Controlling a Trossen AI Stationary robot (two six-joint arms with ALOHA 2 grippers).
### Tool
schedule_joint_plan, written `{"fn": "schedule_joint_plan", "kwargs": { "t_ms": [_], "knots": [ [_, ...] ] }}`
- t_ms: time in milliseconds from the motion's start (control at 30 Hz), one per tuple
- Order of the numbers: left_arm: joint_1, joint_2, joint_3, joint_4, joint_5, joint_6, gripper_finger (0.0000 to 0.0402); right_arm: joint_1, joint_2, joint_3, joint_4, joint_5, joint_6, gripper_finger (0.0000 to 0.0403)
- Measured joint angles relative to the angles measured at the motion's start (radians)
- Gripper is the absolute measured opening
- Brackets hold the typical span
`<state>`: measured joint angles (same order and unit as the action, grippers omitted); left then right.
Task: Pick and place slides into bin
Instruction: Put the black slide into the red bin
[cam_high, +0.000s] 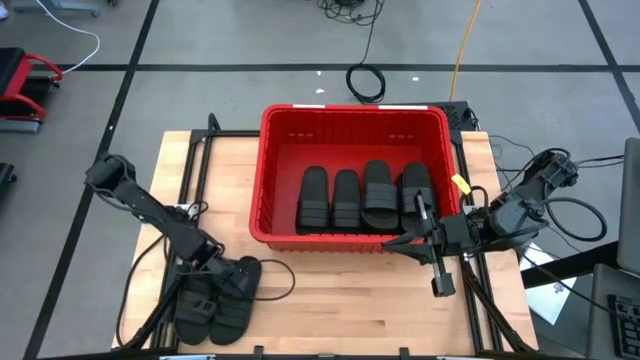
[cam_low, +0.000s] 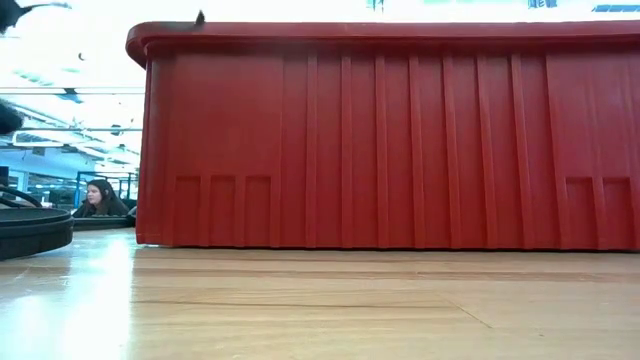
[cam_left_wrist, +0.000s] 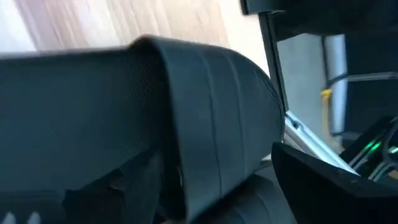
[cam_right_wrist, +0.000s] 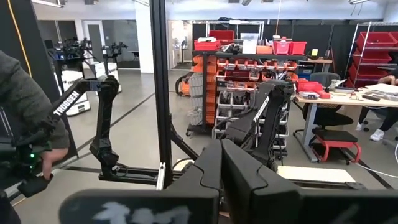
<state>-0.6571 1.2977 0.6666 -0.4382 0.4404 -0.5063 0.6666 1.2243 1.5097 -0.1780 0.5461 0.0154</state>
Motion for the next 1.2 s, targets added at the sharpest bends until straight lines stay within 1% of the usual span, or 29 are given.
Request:
{"fn": "schedule_joint_plan", "kwargs": {
  "t_ms": [100, 200, 367, 433, 500, 567, 767, 800, 833, 933, 1000, 1100, 1200],
  "knots": [
    [0.002, 0.008, -0.055, 0.114, 0.053, -0.086, 0.0293, 0.0, 0.0, 0.0, 0.0, 0.0, 0.0, 0.0],
    [0.001, 0.007, -0.095, 0.2, 0.061, -0.144, 0.0294, 0.0, 0.0, 0.0, 0.0, 0.0, -0.001, 0.0],
    [0.002, 0.004, -0.119, 0.311, 0.058, -0.133, 0.0293, 0.0, 0.0, 0.0, -0.013, 0.0, -0.026, 0.0],
    [0.002, 0.004, -0.128, 0.346, 0.069, -0.131, 0.0281, 0.0, 0.0, 0.0, -0.028, 0.0, -0.027, 0.0],
    [0.002, 0.004, -0.137, 0.381, 0.087, -0.132, 0.0254, 0.0, 0.0, 0.0, -0.037, 0.0, -0.027, 0.0],
    [0.002, 0.006, -0.145, 0.392, 0.087, -0.141, 0.0212, 0.0, 0.0, 0.0, -0.039, 0.0, -0.027, 0.0],
    [0.002, 0.008, -0.155, 0.39, 0.095, -0.153, 0.0044, 0.0, 0.0, 0.0, -0.058, 0.0, -0.027, 0.0],
    [0.002, 0.008, -0.155, 0.397, 0.103, -0.159, 0.0023, 0.0, 0.0, 0.0, -0.064, 0.0, -0.027, 0.0],
    [0.002, 0.008, -0.155, 0.411, 0.112, -0.171, 0.0014, 0.0, 0.0, 0.0, -0.071, 0.0, -0.027, 0.0],
    [0.002, 0.003, -0.152, 0.467, 0.123, -0.206, 0.0013, 0.0, -0.002, 0.0, -0.096, 0.0, -0.025, 0.0],
    [0.003, -0.013, -0.127, 0.488, 0.147, -0.222, 0.0007, 0.0, -0.003, 0.0, -0.098, -0.001, -0.026, 0.0],
    [0.002, -0.052, -0.051, 0.499, 0.187, -0.242, 0.0005, 0.0, -0.01, 0.0, -0.098, -0.001, -0.03, 0.0],
    [0.0, -0.101, 0.051, 0.436, 0.194, -0.215, 0.0003, 0.0, -0.023, 0.0, -0.107, -0.001, -0.032, 0.0]
  ]
}}
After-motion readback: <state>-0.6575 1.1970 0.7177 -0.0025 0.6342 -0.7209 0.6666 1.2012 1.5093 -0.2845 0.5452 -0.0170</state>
